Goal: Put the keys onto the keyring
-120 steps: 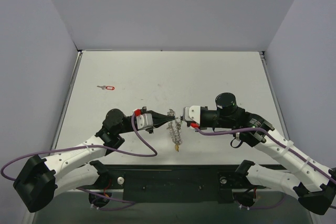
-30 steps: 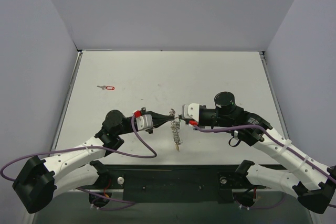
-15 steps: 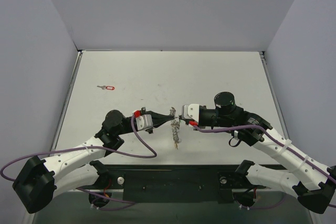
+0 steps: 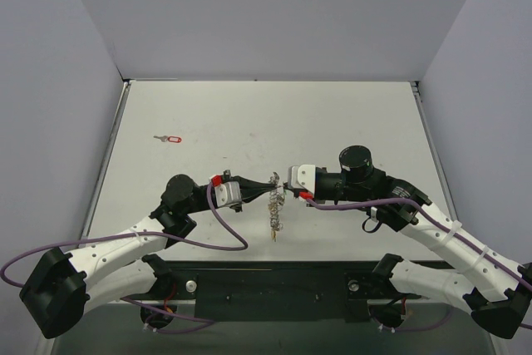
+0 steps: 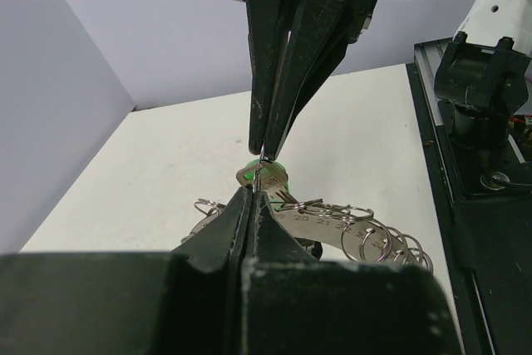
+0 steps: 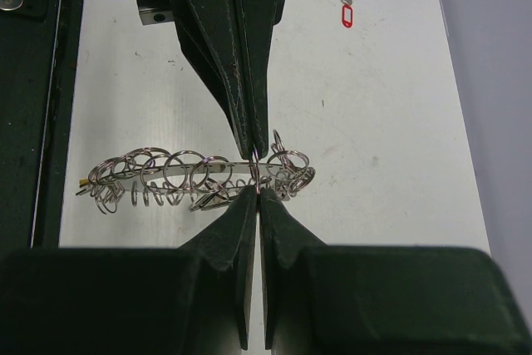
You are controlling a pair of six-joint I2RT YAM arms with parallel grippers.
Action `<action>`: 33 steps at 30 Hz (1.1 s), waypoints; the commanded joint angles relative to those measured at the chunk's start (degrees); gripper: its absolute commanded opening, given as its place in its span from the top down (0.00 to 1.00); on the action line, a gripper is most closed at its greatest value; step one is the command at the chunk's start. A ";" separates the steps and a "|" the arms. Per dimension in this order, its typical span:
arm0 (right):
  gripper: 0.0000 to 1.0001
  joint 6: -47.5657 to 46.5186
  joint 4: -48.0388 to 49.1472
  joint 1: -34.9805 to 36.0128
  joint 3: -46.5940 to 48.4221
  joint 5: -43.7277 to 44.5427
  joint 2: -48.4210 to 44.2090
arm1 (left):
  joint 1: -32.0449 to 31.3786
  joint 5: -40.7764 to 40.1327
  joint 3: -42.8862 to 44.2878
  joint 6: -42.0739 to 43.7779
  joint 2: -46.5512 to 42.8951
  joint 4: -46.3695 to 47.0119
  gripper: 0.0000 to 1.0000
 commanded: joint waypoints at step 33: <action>1.00 3.80 4.72 0.75 -1.35 -2.71 0.56 | -0.31 2.09 -0.16 -4.84 -0.66 10.04 1.00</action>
